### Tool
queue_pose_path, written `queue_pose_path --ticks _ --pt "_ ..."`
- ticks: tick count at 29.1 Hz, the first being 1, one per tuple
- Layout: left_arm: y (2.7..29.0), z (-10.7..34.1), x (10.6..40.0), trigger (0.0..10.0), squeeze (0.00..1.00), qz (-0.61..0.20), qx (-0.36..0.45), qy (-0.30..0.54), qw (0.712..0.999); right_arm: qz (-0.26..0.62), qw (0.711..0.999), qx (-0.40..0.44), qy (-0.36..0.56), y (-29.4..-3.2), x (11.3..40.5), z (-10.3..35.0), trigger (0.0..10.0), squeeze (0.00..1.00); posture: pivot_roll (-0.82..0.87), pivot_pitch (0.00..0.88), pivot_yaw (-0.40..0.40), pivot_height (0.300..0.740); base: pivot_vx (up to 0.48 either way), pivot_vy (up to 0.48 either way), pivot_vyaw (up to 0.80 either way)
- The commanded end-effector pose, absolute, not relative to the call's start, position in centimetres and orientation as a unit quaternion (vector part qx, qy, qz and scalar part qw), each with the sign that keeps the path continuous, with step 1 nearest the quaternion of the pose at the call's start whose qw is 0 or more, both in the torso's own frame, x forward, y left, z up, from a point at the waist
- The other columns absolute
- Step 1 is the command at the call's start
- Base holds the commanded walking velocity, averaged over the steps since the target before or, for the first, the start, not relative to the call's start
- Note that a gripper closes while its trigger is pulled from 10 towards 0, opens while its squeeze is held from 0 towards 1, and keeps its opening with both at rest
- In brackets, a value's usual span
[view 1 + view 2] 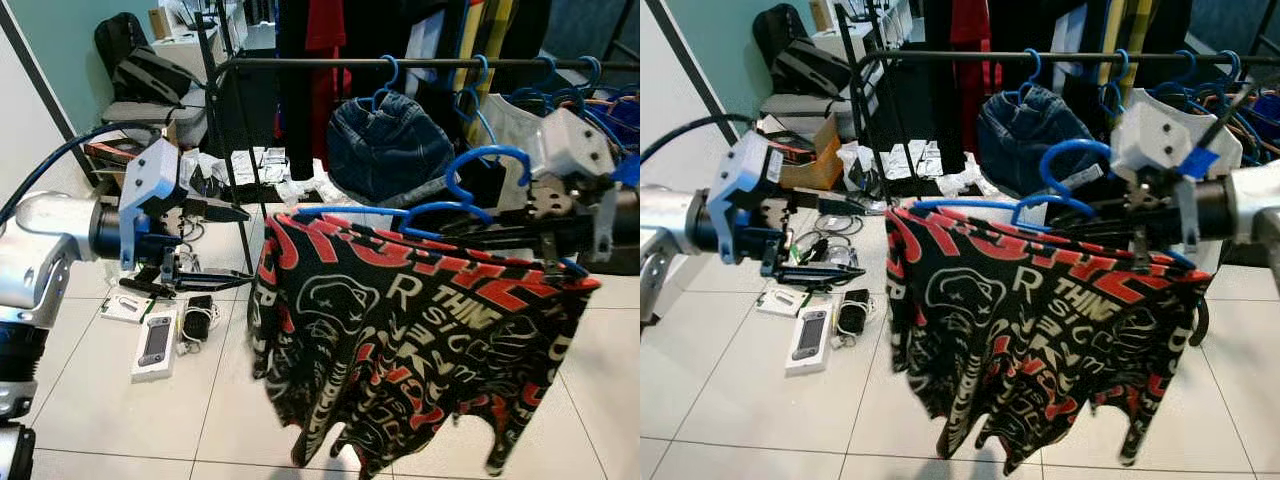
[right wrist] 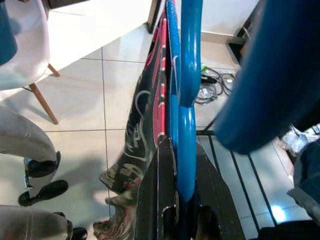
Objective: Hang hanger
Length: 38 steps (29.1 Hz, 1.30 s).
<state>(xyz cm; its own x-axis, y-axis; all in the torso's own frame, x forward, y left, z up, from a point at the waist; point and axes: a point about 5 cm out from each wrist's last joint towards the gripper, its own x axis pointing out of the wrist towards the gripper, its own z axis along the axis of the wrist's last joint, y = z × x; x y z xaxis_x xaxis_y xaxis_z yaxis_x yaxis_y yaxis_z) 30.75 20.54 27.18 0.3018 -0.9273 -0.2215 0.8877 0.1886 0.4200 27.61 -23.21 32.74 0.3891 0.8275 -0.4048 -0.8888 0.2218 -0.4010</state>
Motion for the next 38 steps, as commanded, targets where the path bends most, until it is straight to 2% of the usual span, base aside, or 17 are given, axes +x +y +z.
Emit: queue_pose_path --ticks 1,7,19,20,21,32,35,38 --pt "20.6 26.2 31.2 10.0 0.0 -0.578 0.24 -0.033 0.779 0.564 0.77 -0.296 0.016 -23.2 26.6 34.4 0.0 0.0 -0.09 0.058 0.066 0.74 0.0 0.0 0.0" --pt "19.5 26.3 32.2 10.0 0.0 -0.562 0.223 -0.071 0.794 0.587 0.754 -0.295 0.018 -22.4 26.0 34.0 0.0 0.0 -0.1 0.056 0.066 0.74 0.0 0.0 0.0" --pt "19.3 26.1 32.0 10.0 0.0 -0.575 0.206 -0.068 0.789 0.59 0.752 -0.292 0.016 -22.2 26.1 33.8 0.0 0.0 -0.09 0.053 0.066 0.74 0.0 0.0 0.0" --pt "19.2 25.9 31.7 0.8 0.0 -0.589 0.194 -0.065 0.782 0.591 0.752 -0.292 0.013 -22.2 26.1 33.8 0.0 0.0 -0.09 0.052 0.062 0.74 0.0 0.0 0.0" --pt "19.1 25.7 31.3 0.0 0.0 -0.604 0.183 -0.061 0.773 0.591 0.752 -0.292 0.011 -22.1 26.2 33.8 0.0 0.0 -0.09 0.052 0.06 0.74 0.0 0.0 0.0" --pt "16.7 24.5 30.7 0.0 0.0 -0.636 0.128 -0.074 0.757 0.592 0.752 -0.29 -0.002 -21.6 26.3 34.1 0.0 0.0 -0.09 0.047 0.063 0.74 0.0 0.0 0.0" --pt "16.4 24.6 30.8 0.0 0.0 -0.634 0.125 -0.079 0.759 0.592 0.751 -0.291 0.001 -21.5 26.3 33.9 0.0 0.0 -0.09 0.044 0.062 0.74 0.0 0.0 0.0" --pt "17.1 25.2 31.3 0.0 0.0 -0.613 0.136 -0.085 0.774 0.58 0.757 -0.3 0.023 -21.9 26.4 33.4 0.0 0.0 -0.09 0.042 0.063 0.74 0.0 0.0 0.0"
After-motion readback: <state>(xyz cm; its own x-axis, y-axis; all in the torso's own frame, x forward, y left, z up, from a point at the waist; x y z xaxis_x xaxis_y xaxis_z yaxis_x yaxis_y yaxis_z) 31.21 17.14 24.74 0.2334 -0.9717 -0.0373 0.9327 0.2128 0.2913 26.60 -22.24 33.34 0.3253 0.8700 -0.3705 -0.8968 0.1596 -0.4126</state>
